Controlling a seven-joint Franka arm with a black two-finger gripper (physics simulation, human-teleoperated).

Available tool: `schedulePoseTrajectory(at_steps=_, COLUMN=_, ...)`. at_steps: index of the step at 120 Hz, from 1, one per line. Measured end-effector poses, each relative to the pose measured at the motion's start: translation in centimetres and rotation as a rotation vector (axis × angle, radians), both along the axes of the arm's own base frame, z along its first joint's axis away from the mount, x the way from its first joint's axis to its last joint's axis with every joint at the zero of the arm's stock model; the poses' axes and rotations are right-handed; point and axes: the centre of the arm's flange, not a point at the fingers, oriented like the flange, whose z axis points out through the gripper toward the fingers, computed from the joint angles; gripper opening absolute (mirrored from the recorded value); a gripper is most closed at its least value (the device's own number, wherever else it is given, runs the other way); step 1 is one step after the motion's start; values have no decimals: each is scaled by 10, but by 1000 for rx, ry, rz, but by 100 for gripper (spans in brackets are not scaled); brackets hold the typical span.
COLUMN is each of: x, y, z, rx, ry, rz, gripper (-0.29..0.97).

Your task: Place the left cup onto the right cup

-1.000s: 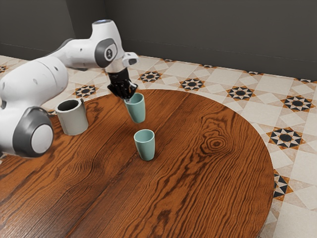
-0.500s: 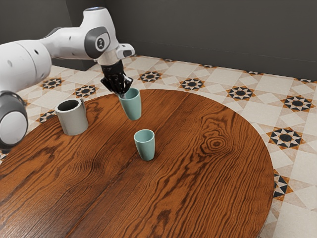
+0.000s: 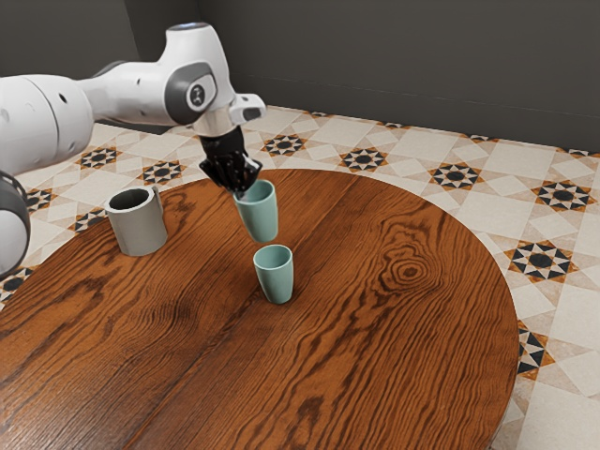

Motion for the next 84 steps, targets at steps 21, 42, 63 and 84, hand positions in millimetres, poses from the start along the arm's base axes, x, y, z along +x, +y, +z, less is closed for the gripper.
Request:
schedulePoseTrajectory(at_steps=21, x=-7, y=-10, z=-7, rx=0, ry=15, rz=-13, gripper=-11)
schedulePoseTrajectory(at_steps=42, x=-16, y=-19, z=-11, rx=-2, ry=28, rz=-23, gripper=-11)
schedulePoseTrajectory(at_steps=63, x=-17, y=-23, z=-12, rx=-4, ry=31, rz=-26, gripper=-11)
schedulePoseTrajectory(at_steps=84, x=-16, y=-24, z=-18, rx=-5, ry=38, rz=-25, gripper=-11)
